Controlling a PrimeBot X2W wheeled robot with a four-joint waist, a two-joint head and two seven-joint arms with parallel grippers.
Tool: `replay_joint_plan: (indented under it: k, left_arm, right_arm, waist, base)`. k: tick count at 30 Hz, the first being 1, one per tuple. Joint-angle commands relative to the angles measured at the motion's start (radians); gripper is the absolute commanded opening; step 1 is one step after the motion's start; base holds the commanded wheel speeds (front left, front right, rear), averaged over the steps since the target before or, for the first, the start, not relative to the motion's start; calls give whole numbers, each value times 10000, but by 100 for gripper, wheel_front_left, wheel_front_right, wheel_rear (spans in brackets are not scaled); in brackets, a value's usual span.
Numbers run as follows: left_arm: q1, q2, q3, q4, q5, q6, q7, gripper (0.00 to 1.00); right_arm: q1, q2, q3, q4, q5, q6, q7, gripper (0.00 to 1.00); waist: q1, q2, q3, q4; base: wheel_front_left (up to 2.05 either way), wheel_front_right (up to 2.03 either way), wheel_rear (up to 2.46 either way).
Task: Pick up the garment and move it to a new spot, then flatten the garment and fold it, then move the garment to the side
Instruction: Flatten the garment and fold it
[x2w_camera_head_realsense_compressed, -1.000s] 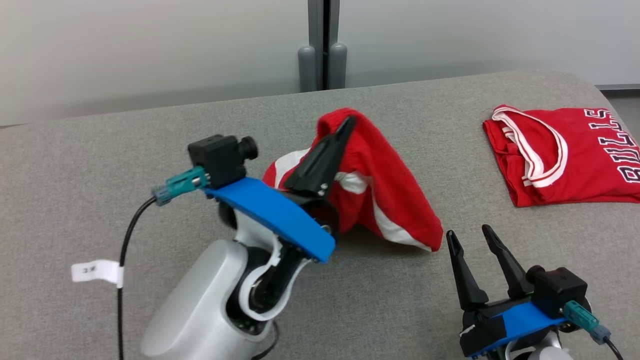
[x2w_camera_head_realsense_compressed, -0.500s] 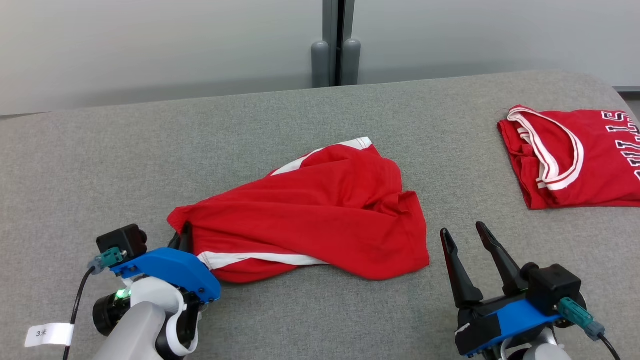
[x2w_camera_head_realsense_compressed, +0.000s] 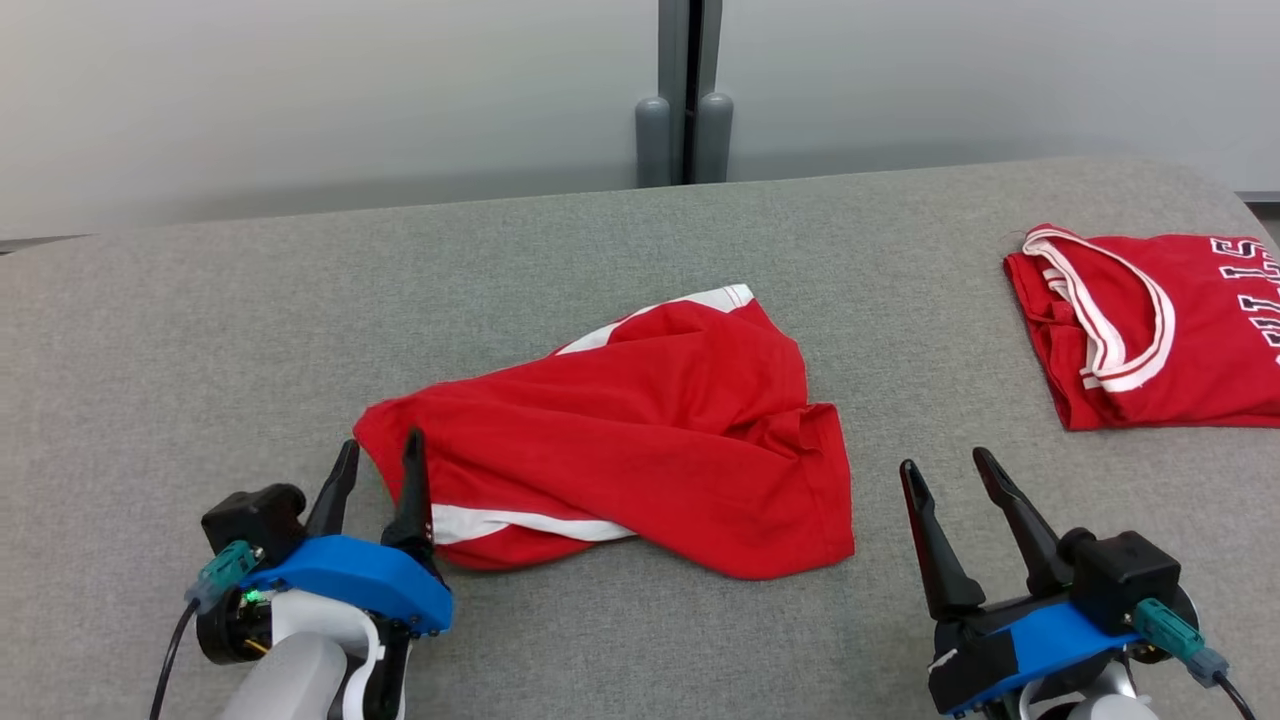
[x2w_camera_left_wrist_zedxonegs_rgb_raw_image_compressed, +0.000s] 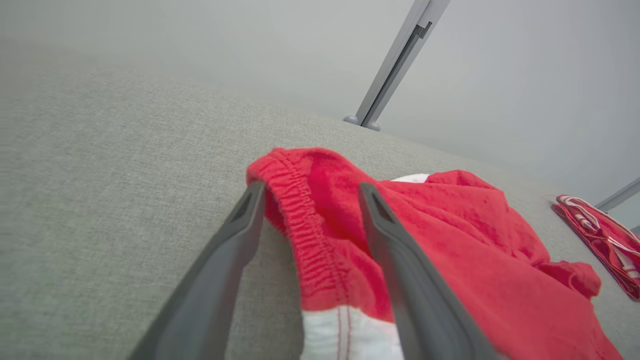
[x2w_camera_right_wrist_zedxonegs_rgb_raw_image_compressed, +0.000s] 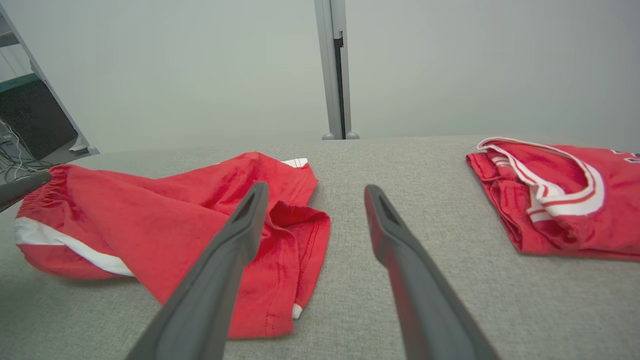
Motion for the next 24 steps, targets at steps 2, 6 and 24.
replay_joint_plan:
  k: [2, 6, 24]
  left_arm:
    - [332, 126, 225, -470, 333, -155, -120, 100]
    - [1098, 1, 1335, -1946, 1171, -380, -142, 100]
    - [3285, -1159, 4053, -3514, 4583, -1689, -153, 100]
  right_arm:
    - [130, -4, -114, -129, -74, 2, 57, 100]
    - [223, -4, -300, -310, -159, 2, 138, 100]
    - [-413, -12, -633, 626, 125, 2, 2701, 100]
  waist:
    - [0, -1, -69, 157]
    - [0, -1, -112, 418]
    - [0, -1, -231, 1078]
  base:
    - [0, 0, 0]
    - [0, 0, 0]
    - [0, 0, 0]
